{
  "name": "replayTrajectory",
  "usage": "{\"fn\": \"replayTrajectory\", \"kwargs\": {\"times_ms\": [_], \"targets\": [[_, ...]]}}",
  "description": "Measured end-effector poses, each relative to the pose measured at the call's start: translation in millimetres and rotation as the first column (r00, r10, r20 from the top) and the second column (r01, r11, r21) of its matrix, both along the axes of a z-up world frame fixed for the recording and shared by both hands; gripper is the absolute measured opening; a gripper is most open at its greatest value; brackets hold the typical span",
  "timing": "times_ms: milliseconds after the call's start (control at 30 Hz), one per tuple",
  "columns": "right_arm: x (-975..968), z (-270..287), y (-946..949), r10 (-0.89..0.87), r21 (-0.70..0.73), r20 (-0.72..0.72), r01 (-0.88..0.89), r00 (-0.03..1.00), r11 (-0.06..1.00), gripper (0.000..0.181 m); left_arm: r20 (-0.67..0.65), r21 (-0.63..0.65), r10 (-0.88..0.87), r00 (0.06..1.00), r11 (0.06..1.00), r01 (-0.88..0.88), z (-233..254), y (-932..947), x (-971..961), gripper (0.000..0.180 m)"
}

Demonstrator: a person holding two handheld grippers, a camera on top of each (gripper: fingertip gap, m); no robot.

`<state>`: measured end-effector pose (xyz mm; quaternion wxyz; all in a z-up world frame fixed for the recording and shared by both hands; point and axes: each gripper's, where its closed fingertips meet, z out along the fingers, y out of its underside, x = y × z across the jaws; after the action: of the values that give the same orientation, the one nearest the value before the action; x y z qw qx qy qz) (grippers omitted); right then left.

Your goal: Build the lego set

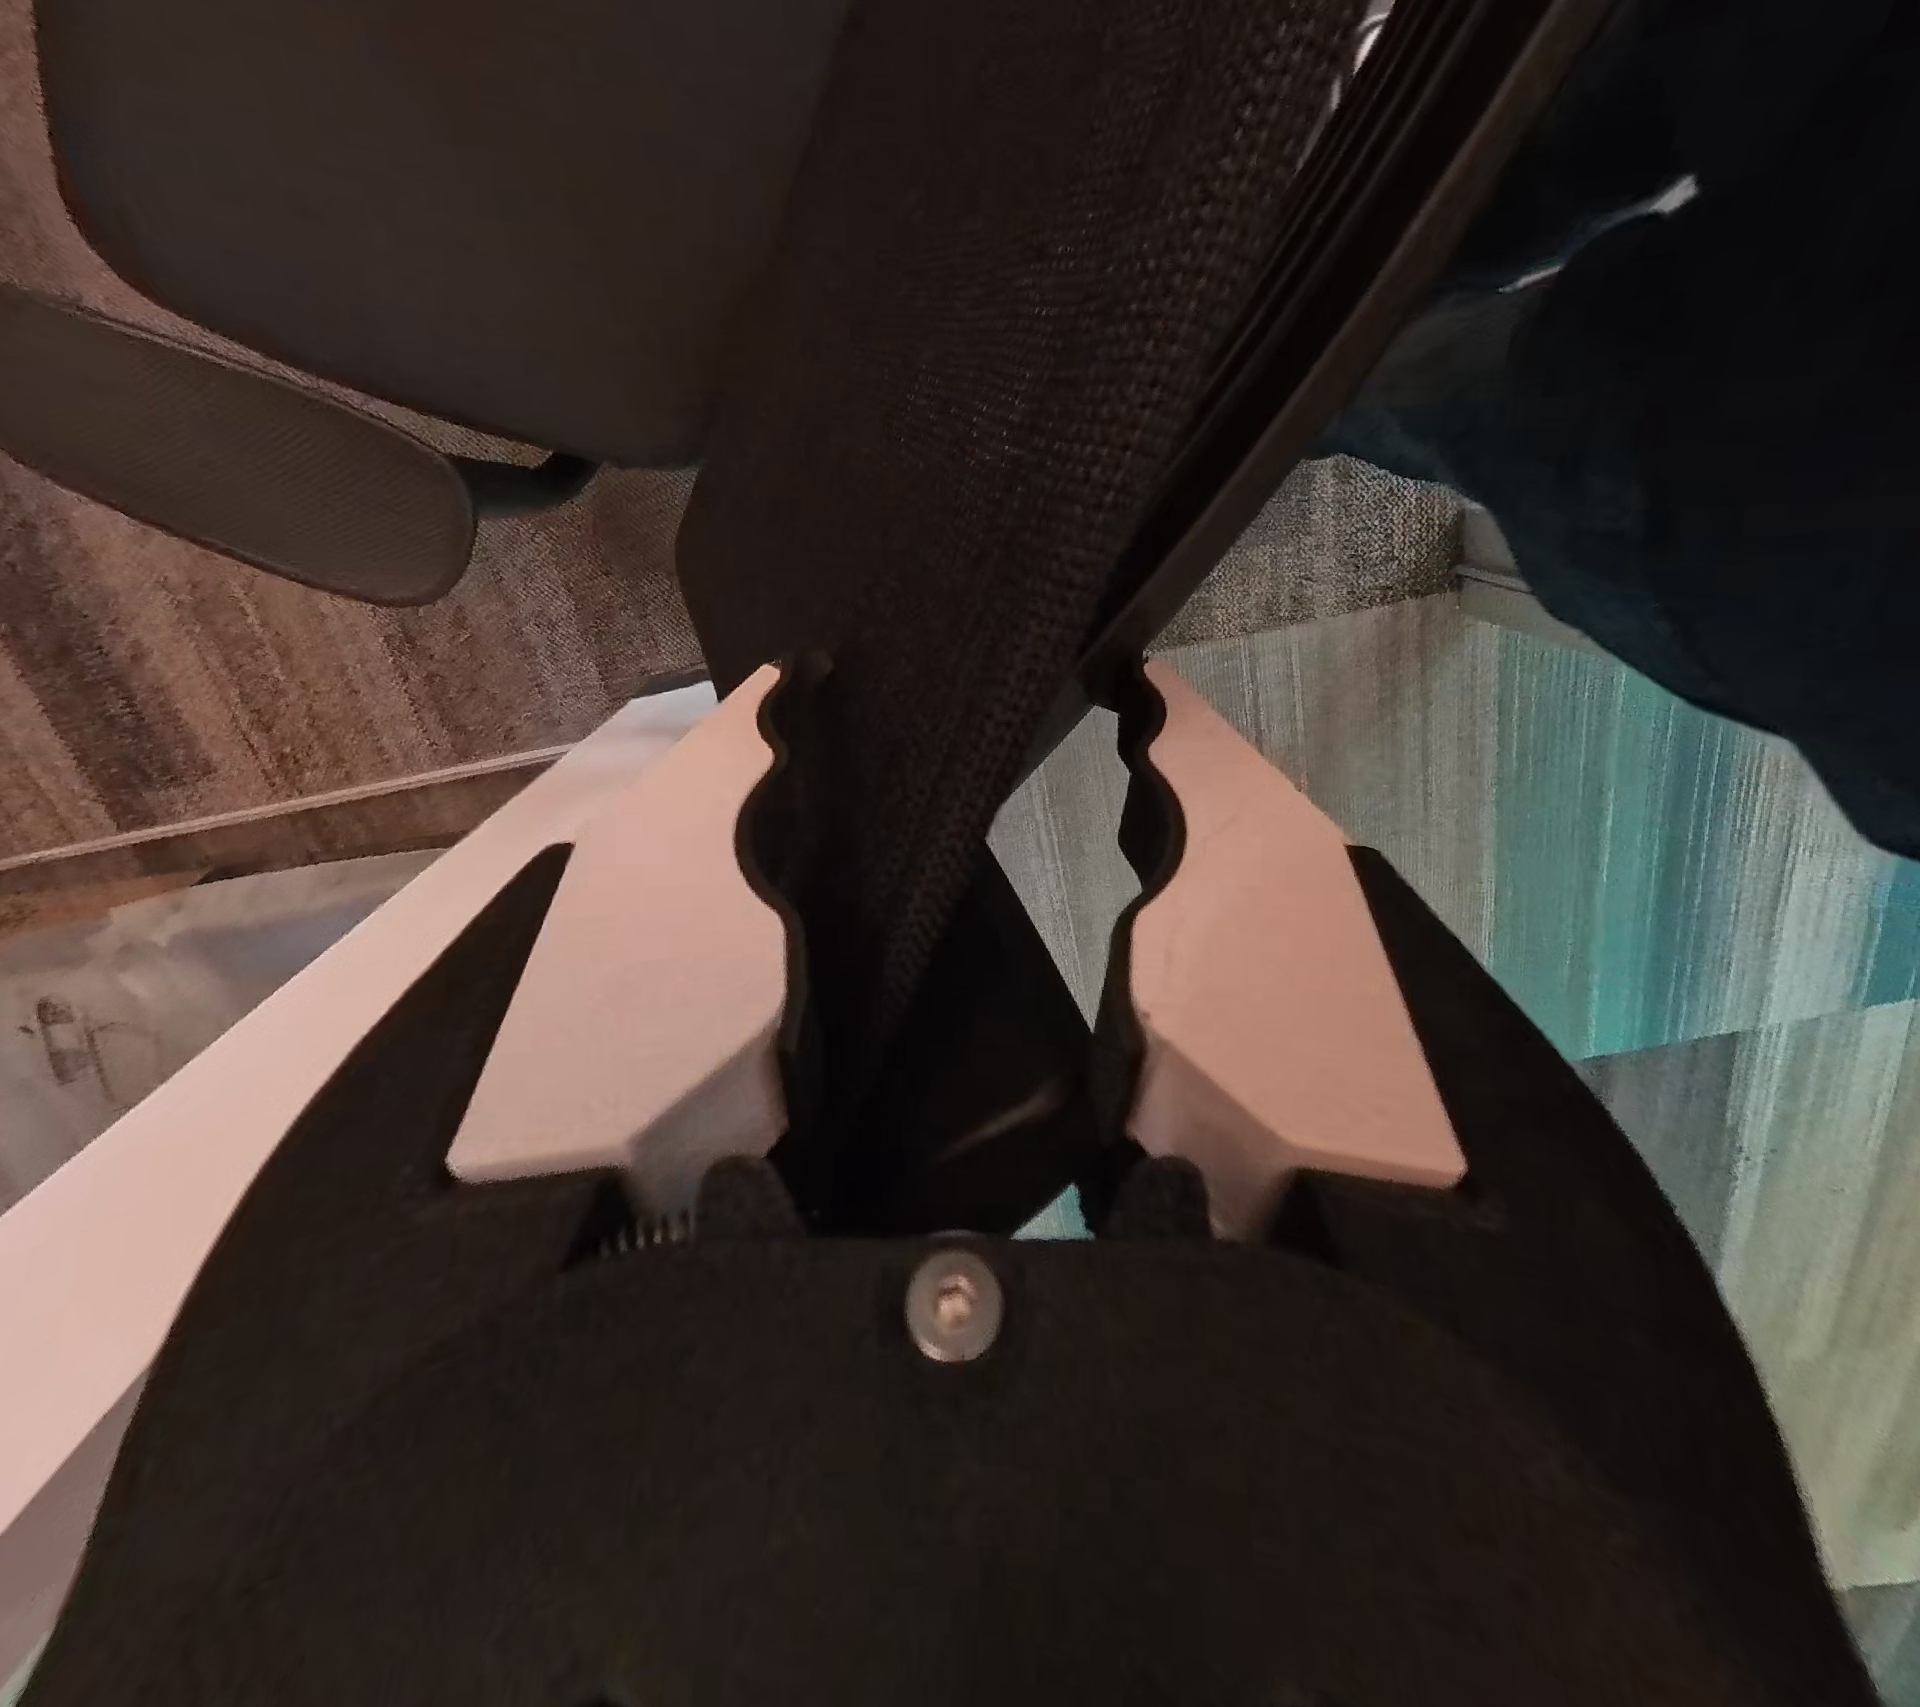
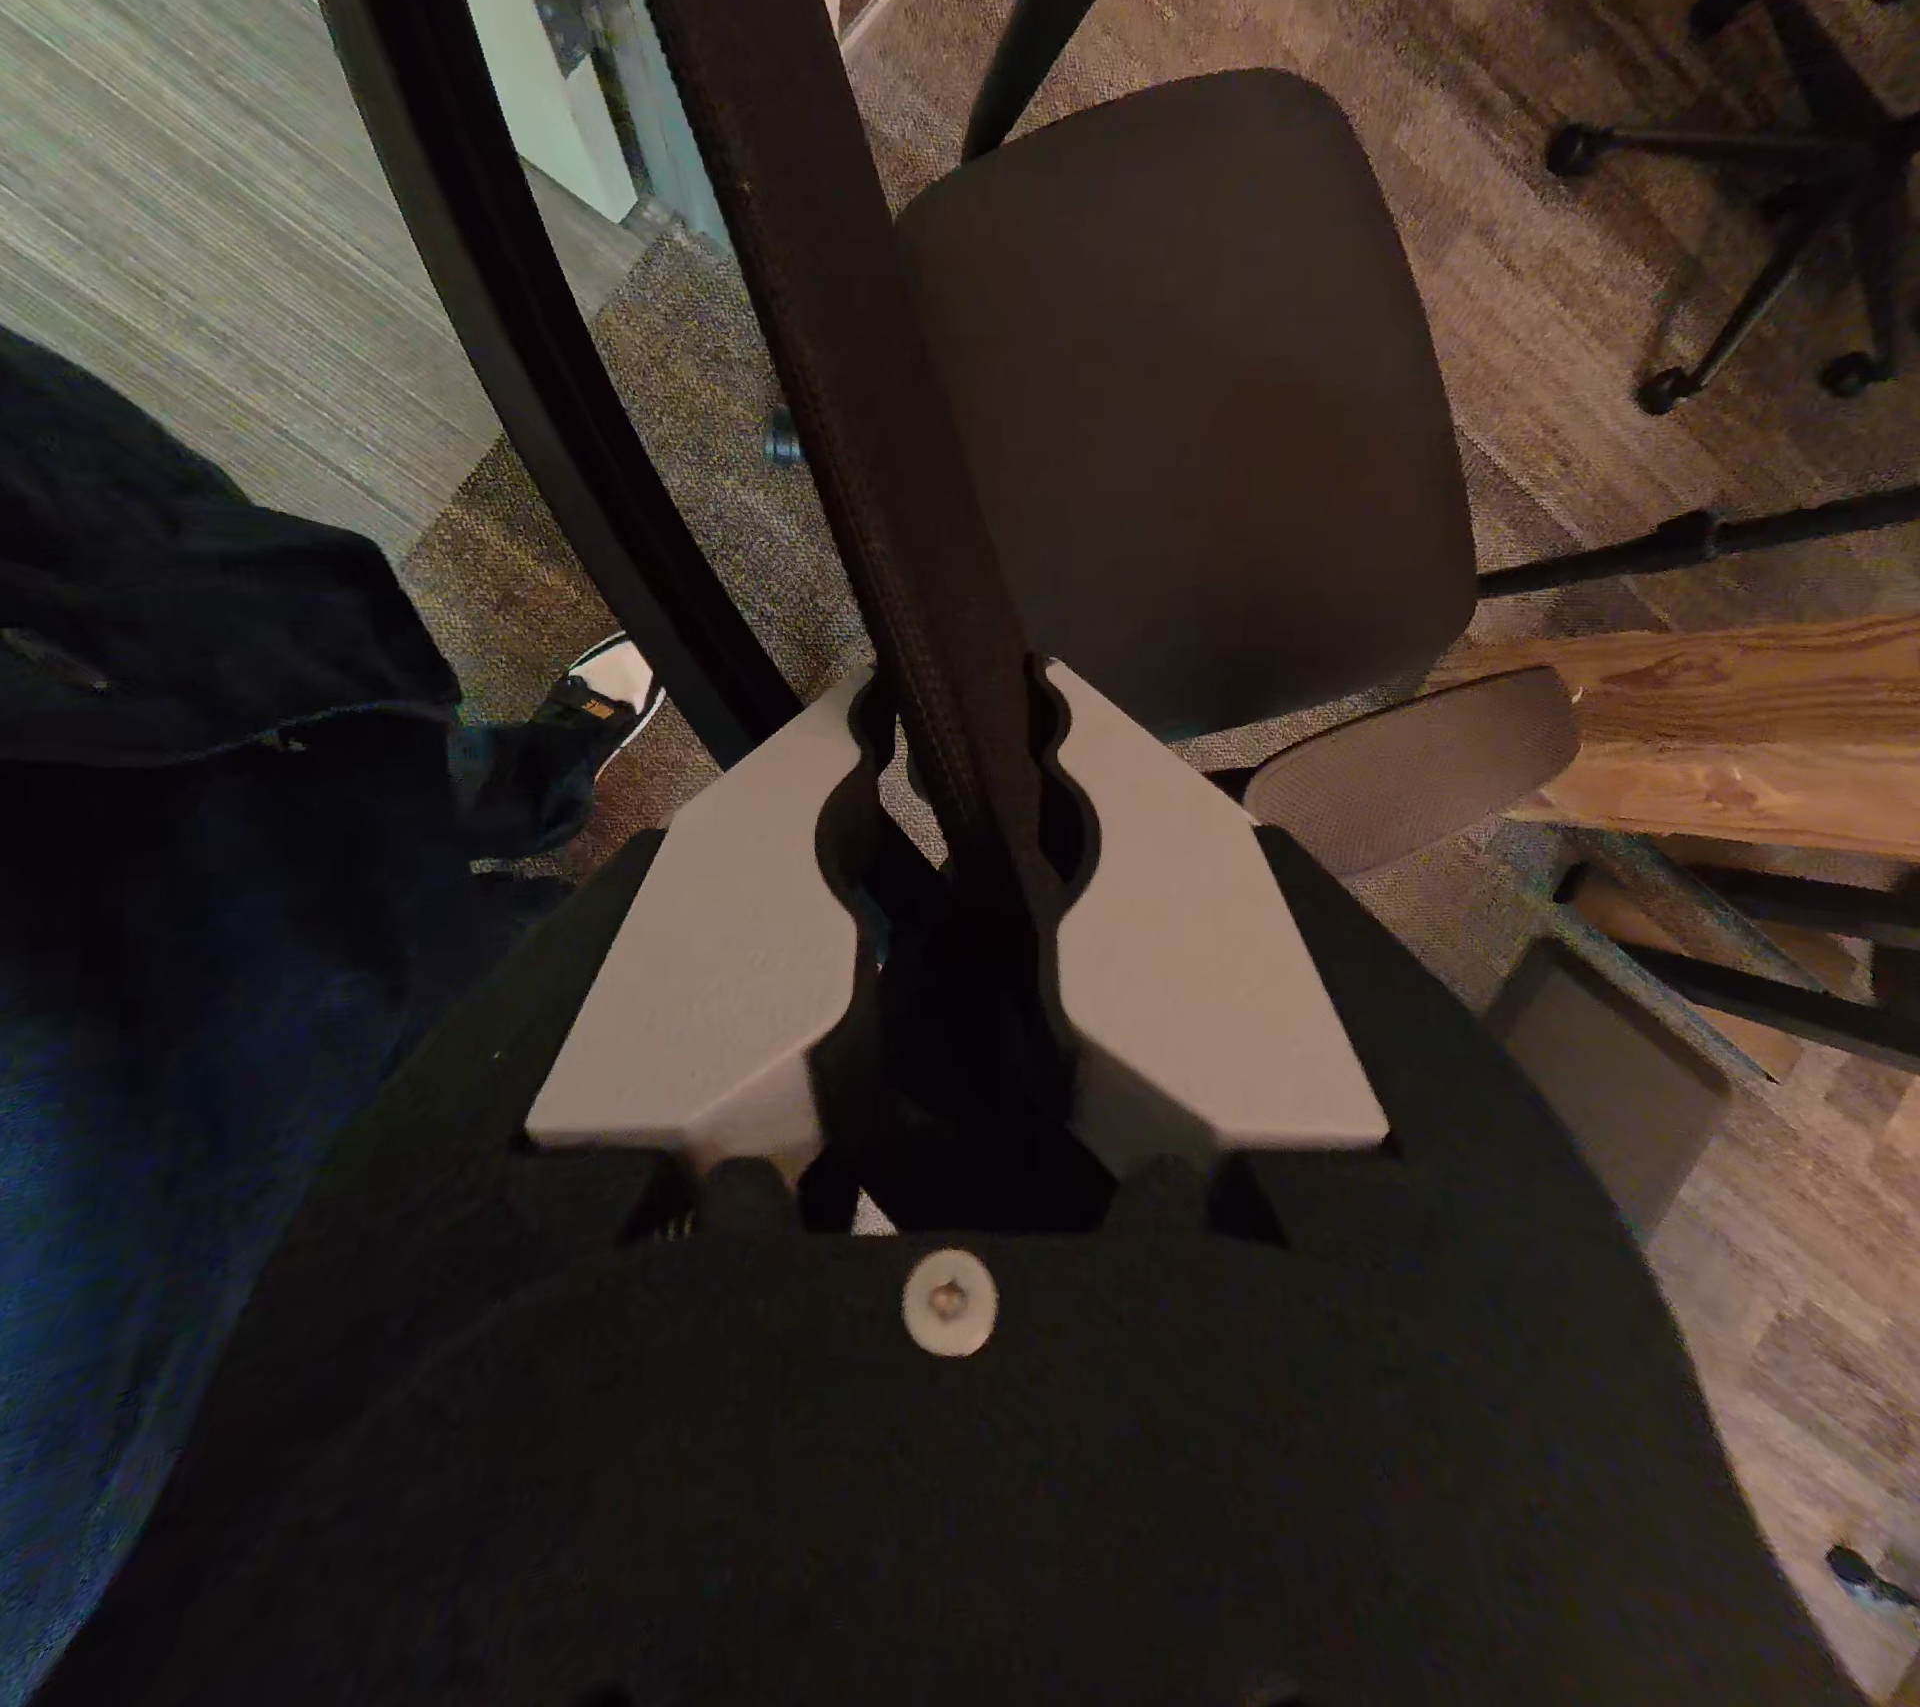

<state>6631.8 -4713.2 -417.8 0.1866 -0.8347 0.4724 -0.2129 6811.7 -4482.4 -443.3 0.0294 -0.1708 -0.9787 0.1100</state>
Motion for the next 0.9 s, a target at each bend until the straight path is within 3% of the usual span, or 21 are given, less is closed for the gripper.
{"fn": "replayTrajectory", "kwargs": {"times_ms": [900], "targets": [[254.8, -0.4, -90.1, 0.266, -0.007, -0.005, -0.266, 0.964, 0.964, 0.025, -0.006, 0.034, 0.261, 0.965, 0.965, -0.26, 2.3, -43.5, 178.8, 0.057]]}}
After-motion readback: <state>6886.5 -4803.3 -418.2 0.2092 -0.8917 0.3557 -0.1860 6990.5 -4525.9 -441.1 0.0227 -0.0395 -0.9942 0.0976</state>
